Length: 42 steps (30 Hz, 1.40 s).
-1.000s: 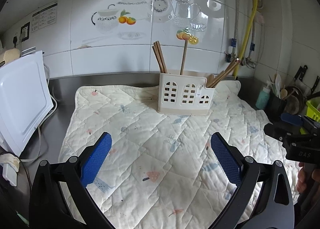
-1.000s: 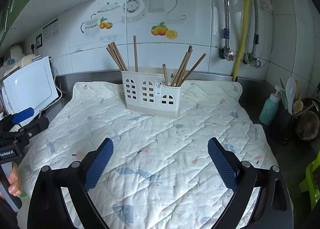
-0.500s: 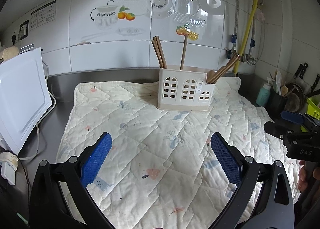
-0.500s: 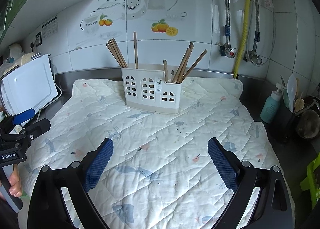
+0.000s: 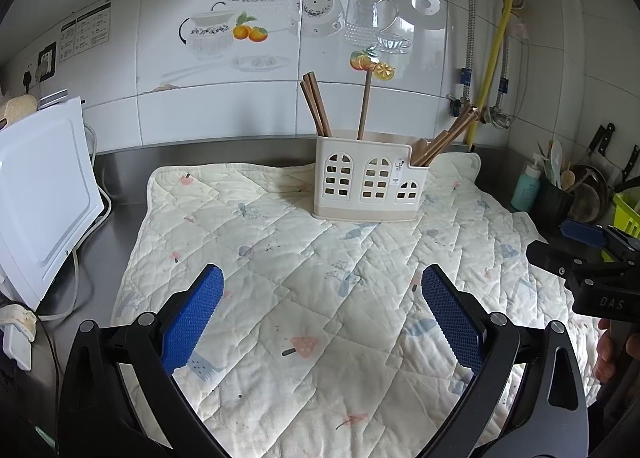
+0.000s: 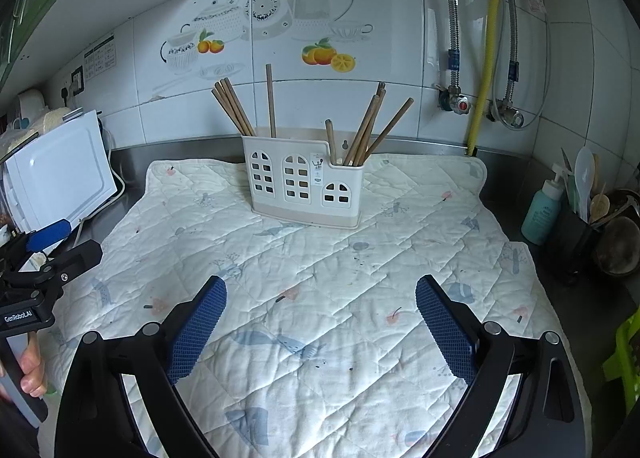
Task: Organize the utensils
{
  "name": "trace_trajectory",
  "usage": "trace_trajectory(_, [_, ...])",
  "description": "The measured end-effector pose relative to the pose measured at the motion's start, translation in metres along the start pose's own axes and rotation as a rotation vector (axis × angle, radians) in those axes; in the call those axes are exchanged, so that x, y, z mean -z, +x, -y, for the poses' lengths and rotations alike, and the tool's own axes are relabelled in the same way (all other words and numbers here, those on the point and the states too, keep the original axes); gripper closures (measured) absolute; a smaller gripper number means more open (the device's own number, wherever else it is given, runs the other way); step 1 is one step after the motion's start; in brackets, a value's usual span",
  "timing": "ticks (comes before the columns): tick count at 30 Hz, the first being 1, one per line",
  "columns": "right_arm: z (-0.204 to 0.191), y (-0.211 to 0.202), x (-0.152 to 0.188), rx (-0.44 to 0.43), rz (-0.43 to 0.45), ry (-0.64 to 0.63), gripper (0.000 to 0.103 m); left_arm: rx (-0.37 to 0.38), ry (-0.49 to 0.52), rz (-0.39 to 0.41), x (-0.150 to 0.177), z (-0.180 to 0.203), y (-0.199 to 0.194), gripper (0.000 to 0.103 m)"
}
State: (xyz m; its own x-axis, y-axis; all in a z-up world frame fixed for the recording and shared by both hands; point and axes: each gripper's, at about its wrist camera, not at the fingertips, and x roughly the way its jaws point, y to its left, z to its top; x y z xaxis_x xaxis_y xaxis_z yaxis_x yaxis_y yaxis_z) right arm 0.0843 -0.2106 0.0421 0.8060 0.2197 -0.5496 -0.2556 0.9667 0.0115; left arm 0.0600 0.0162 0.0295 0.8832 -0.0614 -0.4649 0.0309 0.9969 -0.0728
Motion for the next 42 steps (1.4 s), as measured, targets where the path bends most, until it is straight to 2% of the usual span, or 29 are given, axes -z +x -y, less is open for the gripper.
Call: trace_trajectory(42, [0.0003, -0.0013, -0.001, 0.002, 0.004, 0.005, 0.011, 0.0, 0.006, 0.002, 0.0009, 0.0051, -0.0003, 0.005])
